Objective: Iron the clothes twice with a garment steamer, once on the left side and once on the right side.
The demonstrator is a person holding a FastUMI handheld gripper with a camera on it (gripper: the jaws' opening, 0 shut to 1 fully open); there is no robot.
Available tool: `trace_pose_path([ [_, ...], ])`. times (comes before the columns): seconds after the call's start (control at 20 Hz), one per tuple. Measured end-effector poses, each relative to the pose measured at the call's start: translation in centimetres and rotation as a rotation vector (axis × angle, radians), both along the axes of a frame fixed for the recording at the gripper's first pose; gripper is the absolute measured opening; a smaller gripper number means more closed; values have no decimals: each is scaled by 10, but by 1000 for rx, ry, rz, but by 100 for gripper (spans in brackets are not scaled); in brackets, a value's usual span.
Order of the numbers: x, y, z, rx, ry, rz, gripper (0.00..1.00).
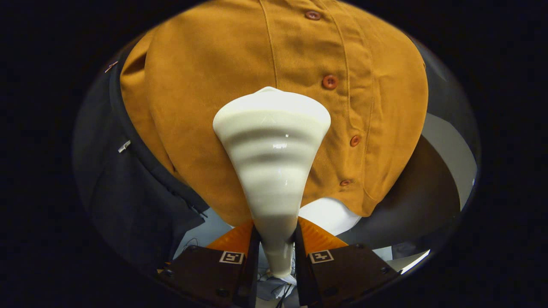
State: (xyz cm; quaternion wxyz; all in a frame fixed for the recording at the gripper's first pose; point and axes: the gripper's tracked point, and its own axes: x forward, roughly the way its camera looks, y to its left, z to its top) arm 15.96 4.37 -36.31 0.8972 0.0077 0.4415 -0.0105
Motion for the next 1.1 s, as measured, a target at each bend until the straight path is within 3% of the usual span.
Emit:
trace_pose_path([
  [0.15,13,-2,28,-13,-96,8,41],
  [0.5,18,1,50,-29,-180,43,41],
  [1.1,4,-23,182,-50,-540,46,40],
])
